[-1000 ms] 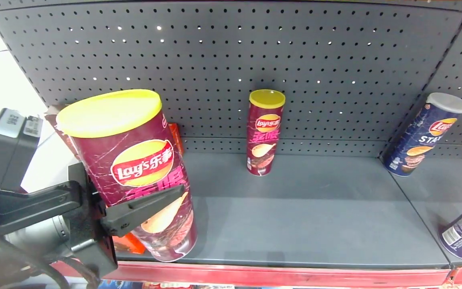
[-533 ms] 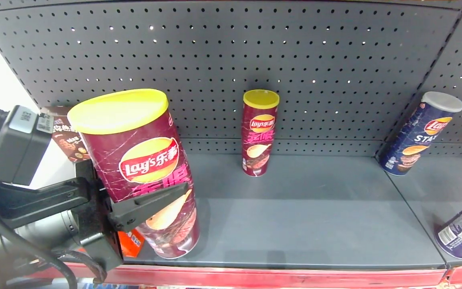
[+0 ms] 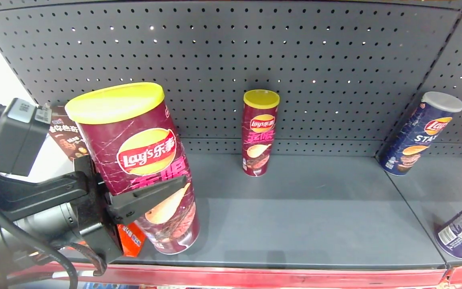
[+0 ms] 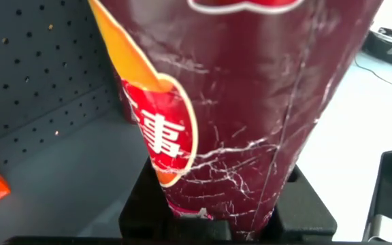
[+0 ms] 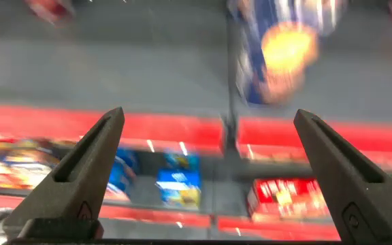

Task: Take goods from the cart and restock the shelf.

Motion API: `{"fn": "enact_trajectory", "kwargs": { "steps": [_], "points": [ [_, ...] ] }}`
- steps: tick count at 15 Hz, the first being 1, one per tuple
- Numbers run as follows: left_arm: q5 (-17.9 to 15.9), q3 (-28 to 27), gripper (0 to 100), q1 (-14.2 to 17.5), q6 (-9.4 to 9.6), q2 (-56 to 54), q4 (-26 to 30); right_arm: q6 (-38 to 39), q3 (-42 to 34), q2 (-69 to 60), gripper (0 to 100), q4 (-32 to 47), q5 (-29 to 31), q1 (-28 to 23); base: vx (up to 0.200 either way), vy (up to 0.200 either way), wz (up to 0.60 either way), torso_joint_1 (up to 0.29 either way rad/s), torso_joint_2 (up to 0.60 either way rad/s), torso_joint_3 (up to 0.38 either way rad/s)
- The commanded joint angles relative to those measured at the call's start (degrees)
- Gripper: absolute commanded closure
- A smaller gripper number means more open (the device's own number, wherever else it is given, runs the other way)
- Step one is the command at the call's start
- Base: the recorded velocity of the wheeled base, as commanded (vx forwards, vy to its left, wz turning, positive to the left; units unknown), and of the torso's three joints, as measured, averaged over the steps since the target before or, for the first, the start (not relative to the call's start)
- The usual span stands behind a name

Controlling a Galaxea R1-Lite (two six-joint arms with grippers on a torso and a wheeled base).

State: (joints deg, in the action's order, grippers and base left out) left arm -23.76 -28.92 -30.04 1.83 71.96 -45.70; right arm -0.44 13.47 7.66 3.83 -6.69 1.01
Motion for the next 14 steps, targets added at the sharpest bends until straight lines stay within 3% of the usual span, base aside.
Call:
{"fn": "enact_trajectory", "kwargs": {
  "steps": [1,3,4,5,7,10,12,14],
  "points": [
    [-0.15,0.18,100,0.07,-0.07,0.29,-0.09,-2.11,14.04,18.01,0,3.12,-10.53,3.56,0.0,0.0,0.0,0.0,0.0,0.0],
    [-0.06,0.44,100,0.24,-0.77,0.46,0.0,-5.71,15.09,25.39,0,2.85,-14.84,6.72,0.0,0.0,0.0,0.0,0.0,0.0],
    [-0.06,0.53,100,0.24,-0.77,0.55,0.0,-5.98,15.27,26.27,0,2.76,-15.02,7.51,0.0,0.0,0.0,0.0,0.0,0.0],
    [-0.32,0.88,100,0.33,-0.77,1.69,-0.18,-6.59,16.76,31.63,0,1.53,-14.75,11.73,0.0,0.0,0.0,0.0,0.0,0.0],
    [-0.41,0.26,100,0.33,-0.77,3.19,-0.18,-6.59,16.94,38.05,0,-4.53,-15.19,13.75,0.0,0.0,0.0,0.0,0.0,0.0],
    [-0.5,0.18,100,0.24,-0.69,4.42,-1.67,-6.24,20.28,45.87,0,-7.87,-13.96,21.22,0.0,0.0,0.0,0.0,0.0,0.0],
    [-0.41,-0.18,100,0.33,-0.77,4.68,-1.67,-6.24,23.8,52.64,0,-8.31,-9.83,25.79,0.0,0.0,0.0,0.0,0.0,0.0],
    [-0.32,-0.35,100,0.42,-0.77,4.68,-1.67,-6.77,26.17,58.44,0,-11.47,-9.39,27.2,0.0,0.0,0.0,0.0,0.0,0.0]
  ]
}}
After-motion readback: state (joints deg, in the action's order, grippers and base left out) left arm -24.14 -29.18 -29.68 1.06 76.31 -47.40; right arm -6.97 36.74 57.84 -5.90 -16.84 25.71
